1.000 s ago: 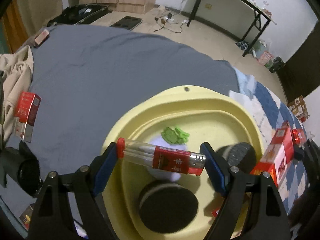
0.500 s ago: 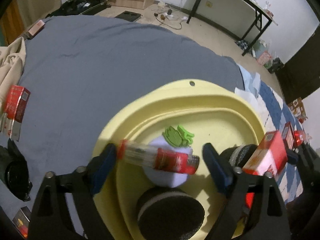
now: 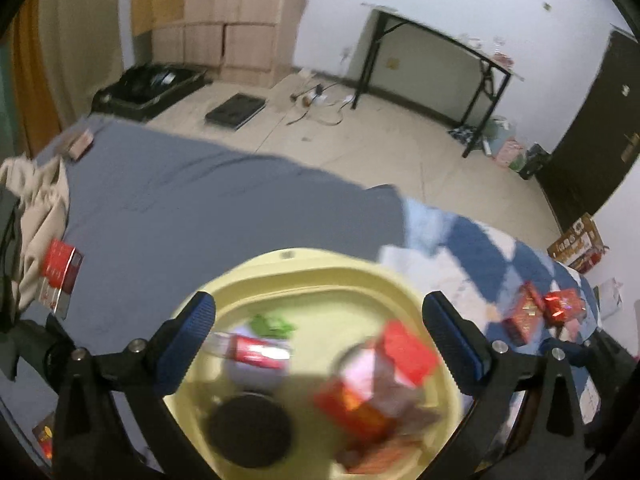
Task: Organize rigid objects
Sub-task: 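Carry the tube and box into the yellow tray and open both tools, then move both tools back toward the remaining red box and grey tin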
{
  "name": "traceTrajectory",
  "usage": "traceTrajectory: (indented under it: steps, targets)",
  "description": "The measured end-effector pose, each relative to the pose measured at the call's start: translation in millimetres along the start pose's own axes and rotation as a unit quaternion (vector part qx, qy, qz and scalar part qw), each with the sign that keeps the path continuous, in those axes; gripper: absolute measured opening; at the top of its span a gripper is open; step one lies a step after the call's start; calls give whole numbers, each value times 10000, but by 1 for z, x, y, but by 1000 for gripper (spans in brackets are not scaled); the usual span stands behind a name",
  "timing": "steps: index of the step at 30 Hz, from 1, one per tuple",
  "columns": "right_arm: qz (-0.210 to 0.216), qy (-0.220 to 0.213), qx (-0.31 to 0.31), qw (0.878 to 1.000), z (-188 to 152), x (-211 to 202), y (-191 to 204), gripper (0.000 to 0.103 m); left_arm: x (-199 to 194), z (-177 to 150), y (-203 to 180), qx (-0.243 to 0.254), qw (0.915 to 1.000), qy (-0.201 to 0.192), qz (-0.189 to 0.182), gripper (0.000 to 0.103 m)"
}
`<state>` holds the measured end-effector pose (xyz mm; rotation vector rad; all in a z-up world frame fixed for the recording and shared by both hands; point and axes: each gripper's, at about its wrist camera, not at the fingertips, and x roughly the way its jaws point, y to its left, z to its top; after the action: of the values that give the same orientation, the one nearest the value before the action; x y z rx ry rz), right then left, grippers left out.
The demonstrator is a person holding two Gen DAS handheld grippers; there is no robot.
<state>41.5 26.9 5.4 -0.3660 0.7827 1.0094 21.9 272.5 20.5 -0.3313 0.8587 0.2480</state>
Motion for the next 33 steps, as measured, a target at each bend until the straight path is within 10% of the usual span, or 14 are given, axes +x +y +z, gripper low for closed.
traceTrajectory:
  steps: [10,14,23,33]
  targets:
    - [-1167,164,1207,9857,-102,-125,-170,100,10,-19,-178,565,9937,733,-630,103]
    - [-1524,149,1339,9791,-150,-156,-227,103,31,-40,-232,1504,9798,913,-947,103]
    - [-1468,136,3017,9420,-204,-156,-326,100,84,-63,-261,2681,9506,1222,-982,103]
    - [-1260,94,3959,9095,-202,-102,-375,85,129,-67,-280,3175,9377,1136,-838,103]
